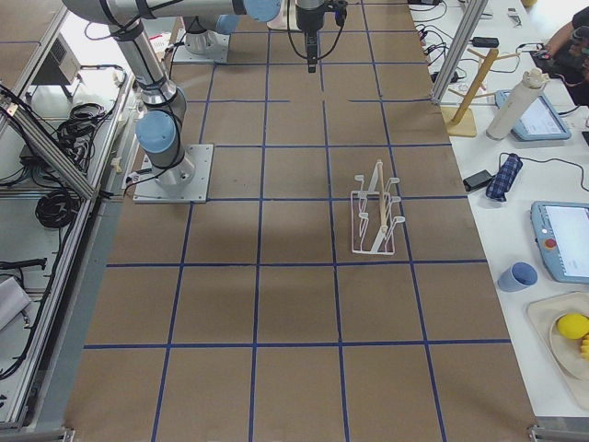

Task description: Transfer IKEA cup to right arm and place on rack

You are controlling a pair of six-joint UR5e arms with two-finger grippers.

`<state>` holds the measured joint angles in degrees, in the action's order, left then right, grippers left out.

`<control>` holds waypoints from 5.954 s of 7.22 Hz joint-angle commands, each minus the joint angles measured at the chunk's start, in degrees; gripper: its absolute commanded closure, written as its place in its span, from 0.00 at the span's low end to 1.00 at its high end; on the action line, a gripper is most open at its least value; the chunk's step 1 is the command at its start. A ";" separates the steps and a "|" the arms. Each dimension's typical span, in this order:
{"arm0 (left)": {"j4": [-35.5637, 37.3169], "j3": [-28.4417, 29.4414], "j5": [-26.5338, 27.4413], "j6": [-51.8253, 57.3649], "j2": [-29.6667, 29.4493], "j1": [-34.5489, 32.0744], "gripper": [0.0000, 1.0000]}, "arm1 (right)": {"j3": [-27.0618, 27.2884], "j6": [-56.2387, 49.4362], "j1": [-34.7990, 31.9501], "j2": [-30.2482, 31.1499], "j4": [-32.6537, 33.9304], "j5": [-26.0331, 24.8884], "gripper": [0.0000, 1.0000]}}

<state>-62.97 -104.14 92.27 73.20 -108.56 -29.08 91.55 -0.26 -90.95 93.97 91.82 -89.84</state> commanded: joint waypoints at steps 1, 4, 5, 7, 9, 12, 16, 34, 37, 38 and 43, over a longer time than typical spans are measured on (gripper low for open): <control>-1.70 1.38 -1.21 2.02 0.72 0.07 1.00 | -0.32 -0.18 0.68 -0.19 0.11 0.80 0.00; -22.45 16.27 -1.30 4.65 2.30 -0.10 1.00 | -1.02 -0.18 4.27 -0.19 0.03 5.96 0.00; -31.16 22.16 -1.30 5.02 2.30 -1.23 1.00 | -1.11 -0.18 6.03 -0.10 -0.15 8.77 0.00; -46.11 30.36 -1.48 5.02 2.92 -8.94 1.00 | -1.11 -0.18 9.46 0.16 -1.37 15.01 0.00; -59.94 31.89 -9.25 4.67 3.45 -18.68 1.00 | -1.11 -1.05 14.72 0.25 -6.53 25.18 0.00; -74.18 27.61 -32.67 2.74 4.32 -32.23 1.00 | -0.85 -5.61 22.20 0.17 -15.15 39.07 0.00; -77.48 10.76 -69.15 4.31 6.87 -46.81 1.00 | -0.32 -8.43 25.56 0.25 -30.61 54.31 0.00; -75.20 -1.86 -116.79 11.97 13.20 -70.33 1.00 | 3.81 -23.12 20.73 -1.50 -35.31 68.48 0.00; -75.20 -1.86 -116.79 12.06 13.29 -70.33 1.00 | 3.81 -23.20 19.32 -1.42 -35.22 68.48 0.00; -75.20 -1.86 -116.79 12.06 13.20 -70.33 1.00 | 3.81 -22.94 19.24 -1.33 -35.22 68.48 0.00; -75.20 -1.95 -116.62 12.14 13.29 -70.33 1.00 | 3.63 -23.20 19.32 -1.59 -35.31 68.48 0.36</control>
<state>-138.17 -106.08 -24.41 85.33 -95.28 -99.40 95.20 -23.34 -71.67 92.43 56.53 -21.36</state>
